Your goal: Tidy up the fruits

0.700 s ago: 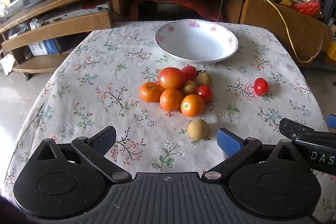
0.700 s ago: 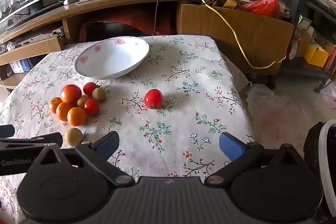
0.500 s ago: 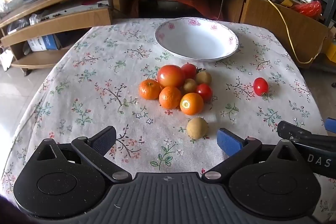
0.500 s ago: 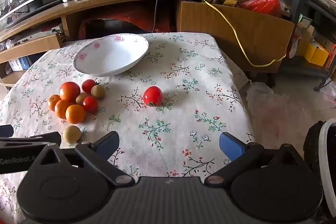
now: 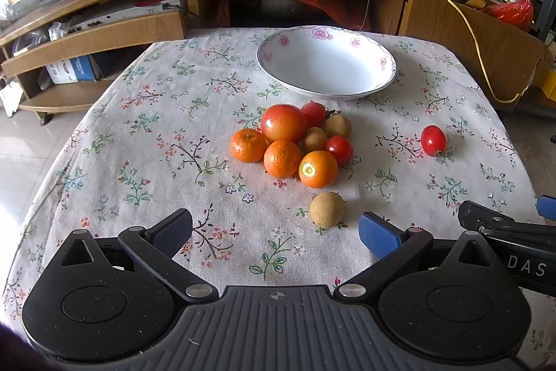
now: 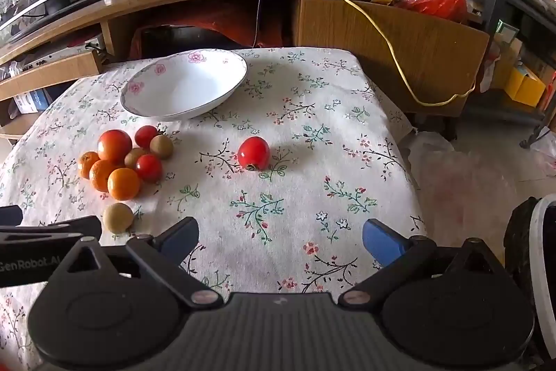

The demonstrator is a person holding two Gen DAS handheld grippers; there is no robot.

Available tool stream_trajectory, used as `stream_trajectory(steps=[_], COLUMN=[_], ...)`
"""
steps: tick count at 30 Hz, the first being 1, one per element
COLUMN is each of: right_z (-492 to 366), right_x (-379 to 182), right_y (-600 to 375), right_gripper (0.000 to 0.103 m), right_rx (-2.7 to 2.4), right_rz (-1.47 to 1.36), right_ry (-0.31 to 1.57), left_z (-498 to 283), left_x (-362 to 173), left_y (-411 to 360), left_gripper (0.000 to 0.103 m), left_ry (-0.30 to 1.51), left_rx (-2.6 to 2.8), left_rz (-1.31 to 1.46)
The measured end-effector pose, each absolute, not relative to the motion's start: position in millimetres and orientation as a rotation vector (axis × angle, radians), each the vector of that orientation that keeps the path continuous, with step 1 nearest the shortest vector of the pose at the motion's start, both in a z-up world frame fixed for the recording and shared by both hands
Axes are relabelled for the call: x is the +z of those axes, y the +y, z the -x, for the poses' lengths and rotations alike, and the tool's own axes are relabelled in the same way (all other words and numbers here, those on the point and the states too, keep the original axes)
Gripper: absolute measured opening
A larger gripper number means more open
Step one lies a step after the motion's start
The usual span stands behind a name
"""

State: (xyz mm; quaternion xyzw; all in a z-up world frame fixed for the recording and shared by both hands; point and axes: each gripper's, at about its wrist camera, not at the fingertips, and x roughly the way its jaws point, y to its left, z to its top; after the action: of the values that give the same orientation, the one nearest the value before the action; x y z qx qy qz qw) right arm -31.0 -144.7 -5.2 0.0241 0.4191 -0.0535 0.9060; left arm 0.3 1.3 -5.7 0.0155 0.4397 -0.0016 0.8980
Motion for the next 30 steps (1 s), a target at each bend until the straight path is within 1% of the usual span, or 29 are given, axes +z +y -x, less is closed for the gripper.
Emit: stream_trajectory(steps=[30], right_z=[28.4], right_x=[-7.0], right_y=[-143.8], right_gripper=[0.098], right_rx=[-0.101], right_rz=[-0.052], right_ry=[0.893], left_z=[2.1], left_x=[-10.1], left_y=[1.5], left_gripper=[0.101], left_ry=[0.916], left_rx=[-0.005], left_rz=[-0.034])
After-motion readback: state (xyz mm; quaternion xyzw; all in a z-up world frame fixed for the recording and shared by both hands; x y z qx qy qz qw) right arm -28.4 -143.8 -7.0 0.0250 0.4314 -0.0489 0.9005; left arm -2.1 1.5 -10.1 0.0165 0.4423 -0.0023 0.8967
